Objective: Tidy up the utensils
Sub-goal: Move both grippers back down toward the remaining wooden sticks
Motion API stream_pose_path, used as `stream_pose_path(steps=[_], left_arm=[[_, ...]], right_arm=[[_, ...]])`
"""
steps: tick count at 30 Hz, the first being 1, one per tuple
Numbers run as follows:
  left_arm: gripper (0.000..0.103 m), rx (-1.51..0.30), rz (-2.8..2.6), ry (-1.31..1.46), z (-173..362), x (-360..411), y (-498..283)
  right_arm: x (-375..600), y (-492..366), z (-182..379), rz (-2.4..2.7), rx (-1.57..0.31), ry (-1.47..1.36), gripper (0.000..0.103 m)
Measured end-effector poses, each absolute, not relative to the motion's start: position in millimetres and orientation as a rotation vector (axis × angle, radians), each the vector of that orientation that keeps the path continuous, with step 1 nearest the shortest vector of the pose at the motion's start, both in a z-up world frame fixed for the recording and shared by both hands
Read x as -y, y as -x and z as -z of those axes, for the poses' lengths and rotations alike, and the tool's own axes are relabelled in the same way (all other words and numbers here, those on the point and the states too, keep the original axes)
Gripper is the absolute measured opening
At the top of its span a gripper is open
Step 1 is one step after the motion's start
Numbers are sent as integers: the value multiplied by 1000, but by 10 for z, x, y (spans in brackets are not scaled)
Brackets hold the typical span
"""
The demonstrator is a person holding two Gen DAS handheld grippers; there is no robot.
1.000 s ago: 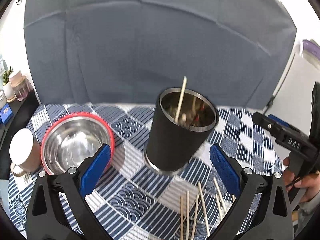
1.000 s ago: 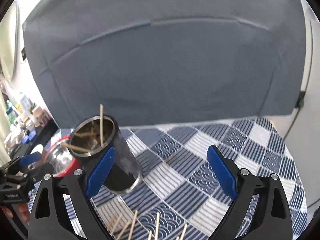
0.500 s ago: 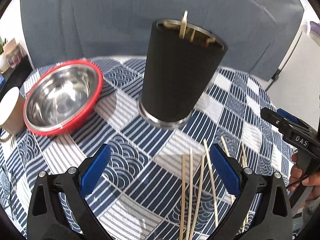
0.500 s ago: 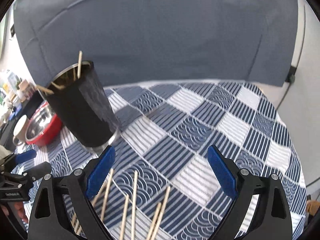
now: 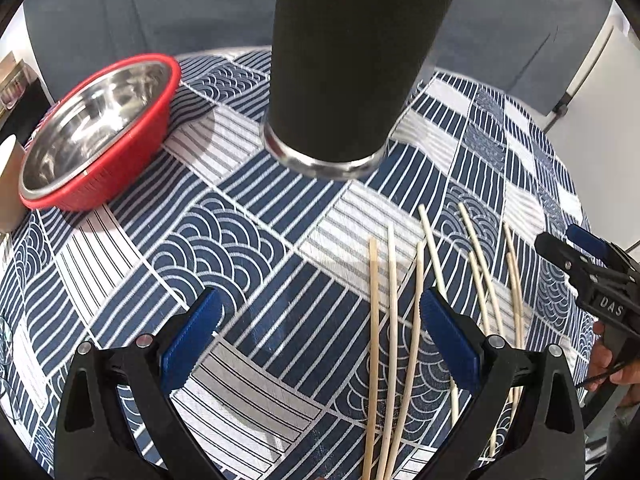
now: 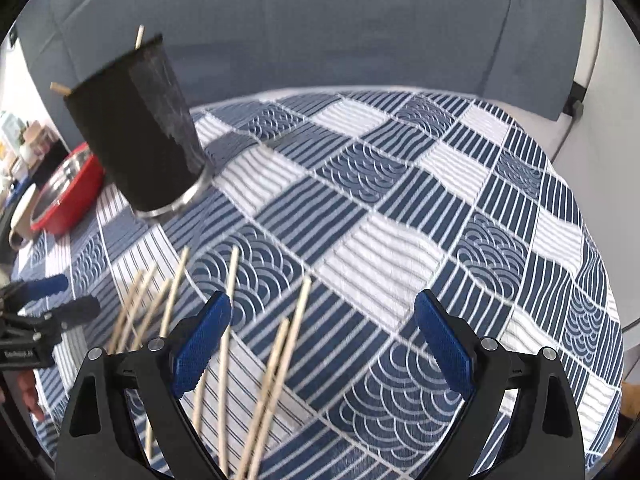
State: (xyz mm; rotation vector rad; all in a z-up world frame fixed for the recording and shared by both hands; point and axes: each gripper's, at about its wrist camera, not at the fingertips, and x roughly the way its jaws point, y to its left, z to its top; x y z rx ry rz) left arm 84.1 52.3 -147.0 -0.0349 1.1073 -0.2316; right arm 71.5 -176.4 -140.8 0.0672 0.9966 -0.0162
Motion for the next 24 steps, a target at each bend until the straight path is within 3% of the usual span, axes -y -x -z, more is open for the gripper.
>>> stream_pose_path(steps=[24], left_arm=[[99, -1152, 156, -127, 1755, -390, -853]], right_arm=[[1735, -581, 1778, 113, -1126, 44, 91]])
